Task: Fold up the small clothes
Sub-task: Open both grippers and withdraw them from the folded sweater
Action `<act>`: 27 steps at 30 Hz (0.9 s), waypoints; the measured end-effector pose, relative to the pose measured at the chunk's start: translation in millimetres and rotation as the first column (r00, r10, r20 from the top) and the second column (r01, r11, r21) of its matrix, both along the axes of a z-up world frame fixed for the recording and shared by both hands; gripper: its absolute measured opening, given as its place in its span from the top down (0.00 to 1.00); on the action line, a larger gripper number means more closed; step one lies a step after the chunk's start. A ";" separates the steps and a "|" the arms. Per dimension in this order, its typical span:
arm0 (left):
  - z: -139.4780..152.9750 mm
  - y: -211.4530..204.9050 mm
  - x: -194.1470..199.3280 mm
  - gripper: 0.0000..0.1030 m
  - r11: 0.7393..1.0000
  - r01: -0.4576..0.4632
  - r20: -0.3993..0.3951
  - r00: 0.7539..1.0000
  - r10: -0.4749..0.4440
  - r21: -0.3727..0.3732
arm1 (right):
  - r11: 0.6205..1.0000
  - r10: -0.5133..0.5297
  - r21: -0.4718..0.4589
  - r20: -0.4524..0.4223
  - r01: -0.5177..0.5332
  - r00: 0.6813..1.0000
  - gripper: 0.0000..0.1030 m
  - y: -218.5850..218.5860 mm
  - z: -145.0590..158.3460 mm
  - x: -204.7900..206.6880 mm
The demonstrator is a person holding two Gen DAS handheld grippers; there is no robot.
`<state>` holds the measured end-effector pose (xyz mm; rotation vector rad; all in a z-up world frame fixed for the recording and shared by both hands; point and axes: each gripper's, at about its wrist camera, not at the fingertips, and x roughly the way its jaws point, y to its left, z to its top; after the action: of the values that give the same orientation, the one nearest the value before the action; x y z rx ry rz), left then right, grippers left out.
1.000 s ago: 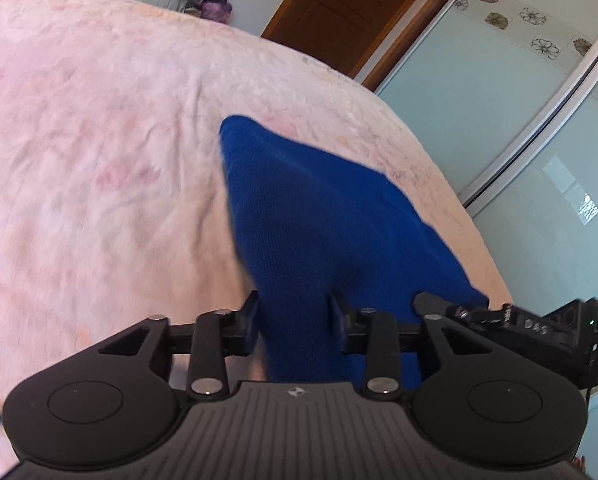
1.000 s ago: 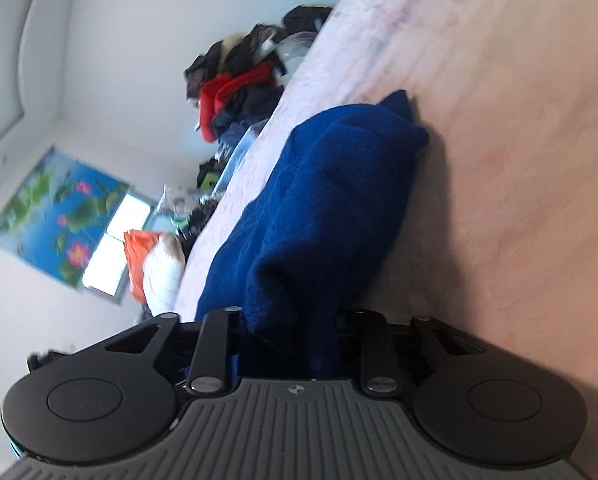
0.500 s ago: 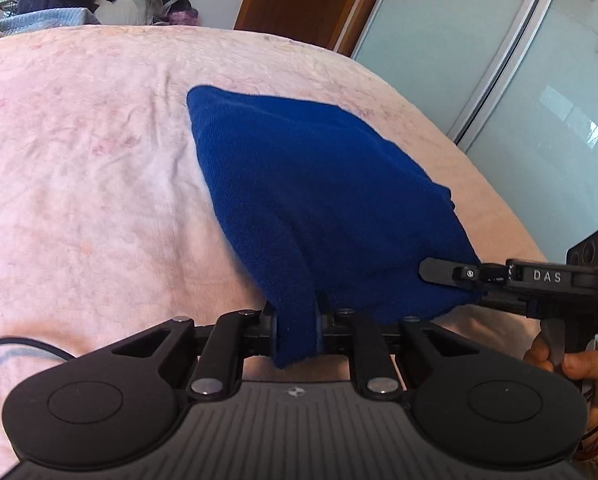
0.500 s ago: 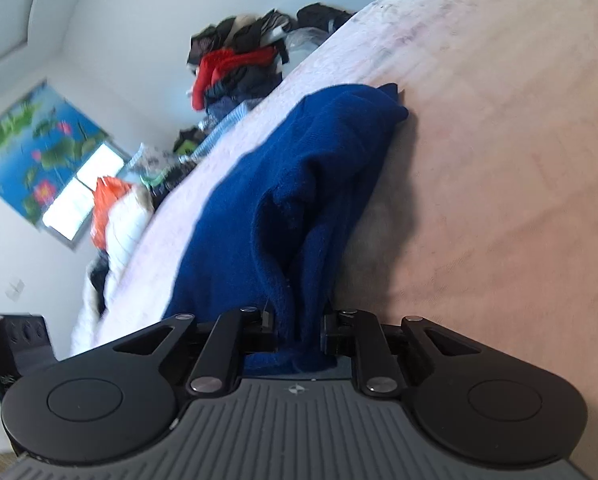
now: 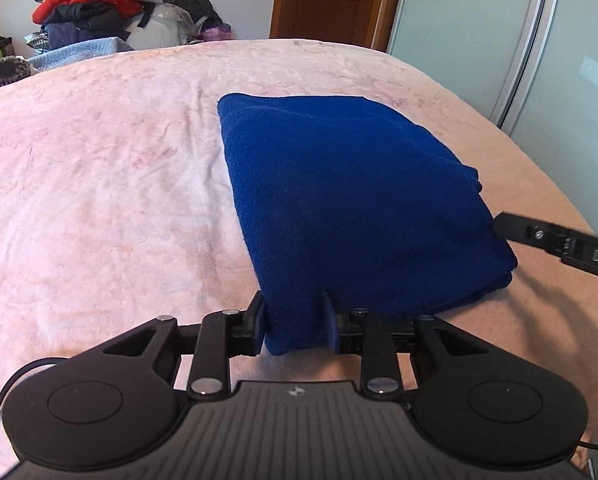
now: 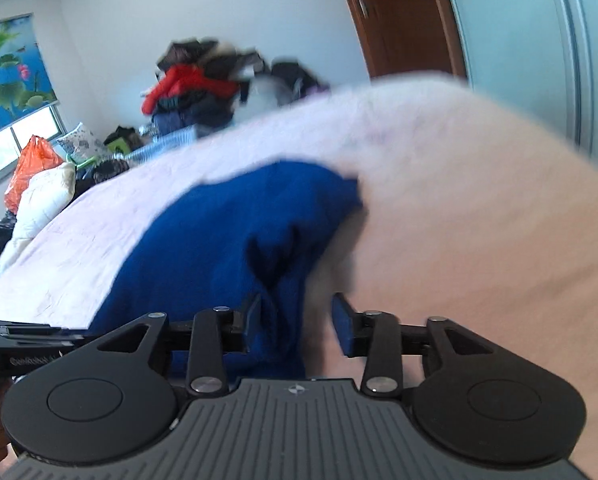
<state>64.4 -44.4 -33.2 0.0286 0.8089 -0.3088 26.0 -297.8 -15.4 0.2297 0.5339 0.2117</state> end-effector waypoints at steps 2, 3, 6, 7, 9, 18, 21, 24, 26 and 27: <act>0.1 -1.3 -1.8 0.68 1.000 -0.009 0.004 1.000 0.009 0.014 | 0.998 0.065 -0.024 0.007 -0.065 0.998 0.58 11.5 3.2 -1.9; 0.5 -1.5 -3.2 0.60 1.000 -0.016 0.006 1.000 0.016 0.022 | 0.995 0.096 -0.029 -0.005 -0.097 0.995 0.53 15.6 3.7 2.4; 2.1 0.4 -10.0 0.47 0.998 -0.042 0.027 0.999 0.040 0.041 | 0.993 0.107 -0.039 -0.080 -0.111 0.991 0.52 22.0 -6.7 10.4; 2.8 1.6 -11.8 0.47 0.998 -0.044 0.029 0.999 0.043 0.042 | 0.994 0.097 -0.041 -0.099 -0.101 0.990 0.52 21.1 -11.5 12.9; 3.5 3.5 -15.1 0.47 0.998 -0.050 0.025 0.998 0.049 0.044 | 0.996 0.077 -0.024 -0.099 -0.080 0.992 0.52 19.9 -13.6 11.0; 7.4 8.3 -21.5 0.37 0.990 -0.119 0.041 0.992 0.117 0.073 | 0.996 0.073 -0.048 -0.063 -0.076 0.995 0.35 29.5 2.1 -3.2; 7.7 9.2 -25.2 0.35 0.986 -0.139 0.047 0.990 0.135 0.094 | 0.995 0.069 -0.067 -0.064 -0.073 0.996 0.27 33.2 5.6 -11.6; 6.6 11.2 -28.3 0.35 0.983 -0.156 0.039 0.987 0.153 0.100 | 0.994 0.061 -0.081 -0.078 -0.067 0.995 0.14 38.7 7.6 -20.0; 6.0 12.8 -30.5 0.35 0.981 -0.163 0.033 0.986 0.161 0.102 | 0.993 0.062 -0.091 -0.087 -0.070 0.994 0.08 43.6 7.8 -26.7; 5.7 13.6 -31.5 0.35 0.981 -0.165 0.029 0.986 0.162 0.104 | 0.993 0.058 -0.094 -0.094 -0.067 0.994 0.04 46.1 7.3 -29.1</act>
<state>33.0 -30.8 -27.5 0.0643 0.8016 -0.1098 -3.1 -251.8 -8.1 0.1281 0.6406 0.2364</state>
